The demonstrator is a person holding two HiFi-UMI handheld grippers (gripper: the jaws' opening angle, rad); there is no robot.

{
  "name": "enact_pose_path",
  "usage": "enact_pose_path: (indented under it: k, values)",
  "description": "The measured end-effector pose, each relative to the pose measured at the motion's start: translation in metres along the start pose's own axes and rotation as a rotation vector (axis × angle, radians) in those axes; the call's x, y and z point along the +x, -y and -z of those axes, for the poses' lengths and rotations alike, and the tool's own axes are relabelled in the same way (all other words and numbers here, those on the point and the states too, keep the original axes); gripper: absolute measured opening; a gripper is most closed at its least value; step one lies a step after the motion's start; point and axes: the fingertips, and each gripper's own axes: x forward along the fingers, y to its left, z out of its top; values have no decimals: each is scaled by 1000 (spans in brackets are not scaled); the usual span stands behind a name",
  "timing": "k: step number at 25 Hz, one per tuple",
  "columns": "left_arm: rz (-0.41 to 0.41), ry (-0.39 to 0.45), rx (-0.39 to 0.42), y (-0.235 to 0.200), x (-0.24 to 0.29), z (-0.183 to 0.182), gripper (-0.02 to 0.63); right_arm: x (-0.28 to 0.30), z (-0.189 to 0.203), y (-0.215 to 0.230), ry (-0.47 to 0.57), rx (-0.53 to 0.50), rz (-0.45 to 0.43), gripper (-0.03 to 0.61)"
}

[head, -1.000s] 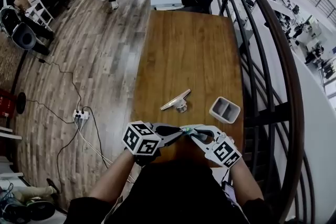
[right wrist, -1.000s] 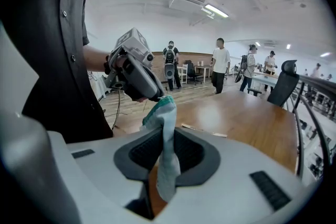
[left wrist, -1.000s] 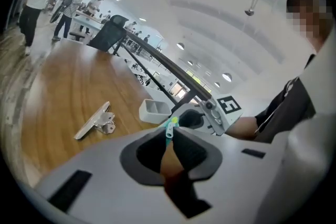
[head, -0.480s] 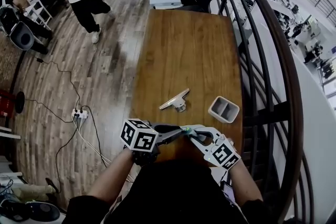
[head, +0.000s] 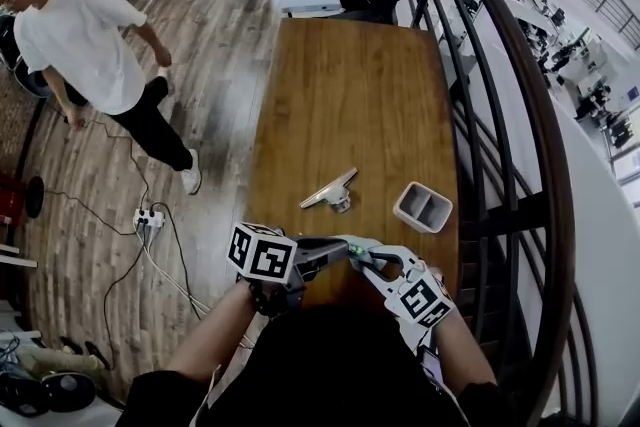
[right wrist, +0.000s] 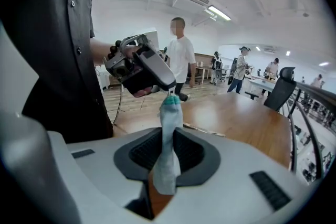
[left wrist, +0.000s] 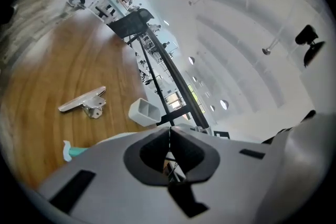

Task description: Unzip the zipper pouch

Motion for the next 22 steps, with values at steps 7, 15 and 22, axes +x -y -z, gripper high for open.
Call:
enact_pose_path:
  k: [7, 15, 22]
  values:
    - [-5, -30, 6, 0, 0, 4, 14, -2, -14, 2, 43, 25, -2, 91]
    - [-9, -96, 57, -2, -3, 9, 15, 0, -16, -1, 11, -53, 12, 15]
    - [-4, -99, 56, 0, 1, 11, 15, -4, -16, 0, 28, -42, 32, 6]
